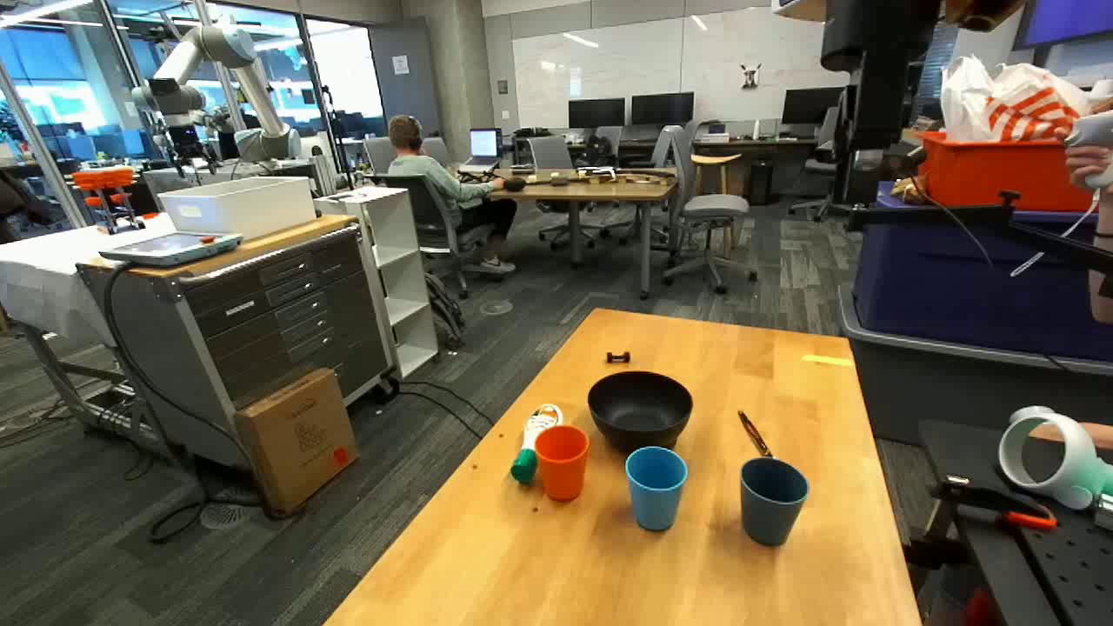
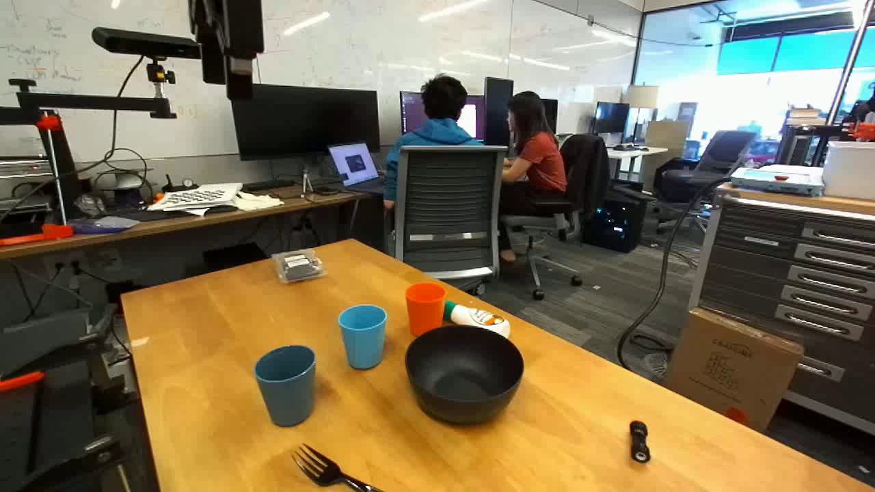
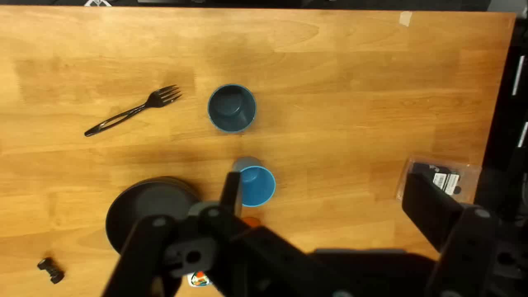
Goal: Put the cups into each other in the black bowl and put the fork in them beginning with the dark blue one, then the light blue one, and finally the orange one
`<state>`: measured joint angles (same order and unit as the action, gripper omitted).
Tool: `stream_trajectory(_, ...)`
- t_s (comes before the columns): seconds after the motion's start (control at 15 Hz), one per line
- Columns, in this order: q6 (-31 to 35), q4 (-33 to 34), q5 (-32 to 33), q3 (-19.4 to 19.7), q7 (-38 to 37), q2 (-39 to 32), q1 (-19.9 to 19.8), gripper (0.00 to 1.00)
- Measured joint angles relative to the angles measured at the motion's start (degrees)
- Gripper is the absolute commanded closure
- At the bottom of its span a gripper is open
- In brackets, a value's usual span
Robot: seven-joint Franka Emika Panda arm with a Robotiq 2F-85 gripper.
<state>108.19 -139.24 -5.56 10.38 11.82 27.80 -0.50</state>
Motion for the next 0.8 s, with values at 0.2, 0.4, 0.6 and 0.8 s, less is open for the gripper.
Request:
stream_trajectory(0.2, 0.08, 0.55, 0.00, 0.00, 0.00, 0.17, -0.01, 0.00)
stream_trajectory(0.4, 0.08, 0.68, 0.00, 0.00, 0.00, 0.19, -0.01, 0.00)
stream_trajectory(0.6, 0.08, 0.68, 0.00, 0.00, 0.00, 0.19, -0.01, 0.00)
stream_trajectory(0.8, 0.08, 0.69, 0.00, 0.00, 0.00, 0.19, -0.01, 0.00)
